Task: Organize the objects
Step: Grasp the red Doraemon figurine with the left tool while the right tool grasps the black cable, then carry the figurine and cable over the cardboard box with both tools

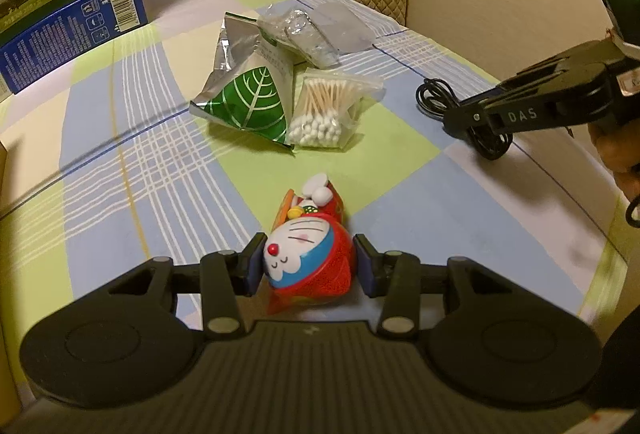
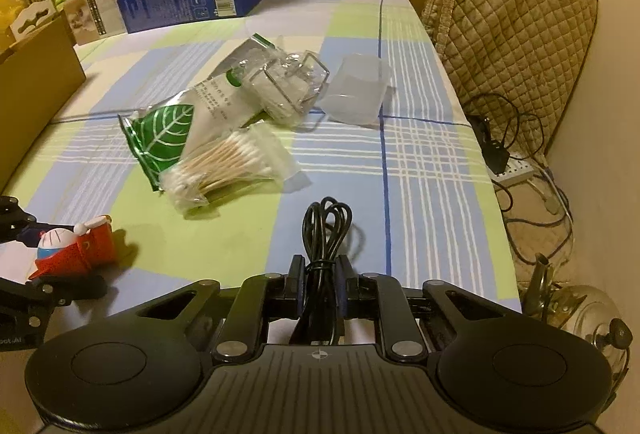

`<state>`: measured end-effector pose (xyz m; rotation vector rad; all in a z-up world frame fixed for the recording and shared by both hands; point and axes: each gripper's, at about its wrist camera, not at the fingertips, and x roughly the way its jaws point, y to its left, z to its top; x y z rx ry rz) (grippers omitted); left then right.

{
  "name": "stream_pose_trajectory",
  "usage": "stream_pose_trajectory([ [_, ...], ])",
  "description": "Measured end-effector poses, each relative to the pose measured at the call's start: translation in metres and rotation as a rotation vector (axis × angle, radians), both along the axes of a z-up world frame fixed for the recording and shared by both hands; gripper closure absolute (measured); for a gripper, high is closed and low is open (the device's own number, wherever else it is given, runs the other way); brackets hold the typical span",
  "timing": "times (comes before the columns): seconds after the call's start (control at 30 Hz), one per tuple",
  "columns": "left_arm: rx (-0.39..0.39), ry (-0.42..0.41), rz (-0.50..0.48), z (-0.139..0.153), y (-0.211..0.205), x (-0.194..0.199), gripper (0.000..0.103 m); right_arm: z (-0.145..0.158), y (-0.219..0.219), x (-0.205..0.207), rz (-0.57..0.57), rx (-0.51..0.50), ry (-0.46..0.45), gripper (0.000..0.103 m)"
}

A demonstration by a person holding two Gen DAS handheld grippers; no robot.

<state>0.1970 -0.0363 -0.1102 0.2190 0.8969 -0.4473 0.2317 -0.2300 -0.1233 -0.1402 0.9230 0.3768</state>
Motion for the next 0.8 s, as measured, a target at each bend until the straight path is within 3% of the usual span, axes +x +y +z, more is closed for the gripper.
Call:
stream_pose_trajectory([
  [0.3, -0.021, -0.011, 0.022, 0.016, 0.01, -0.004, 0.063, 0.028, 0.008, -0.009, 0.027, 0.017, -0.025, 0.092],
  [0.8, -0.035, -0.091, 0.058, 0.073, 0.041, -0.016, 0.063, 0.081, 0.043, -0.03, 0.091, 0.076, -0.082, 0.092],
])
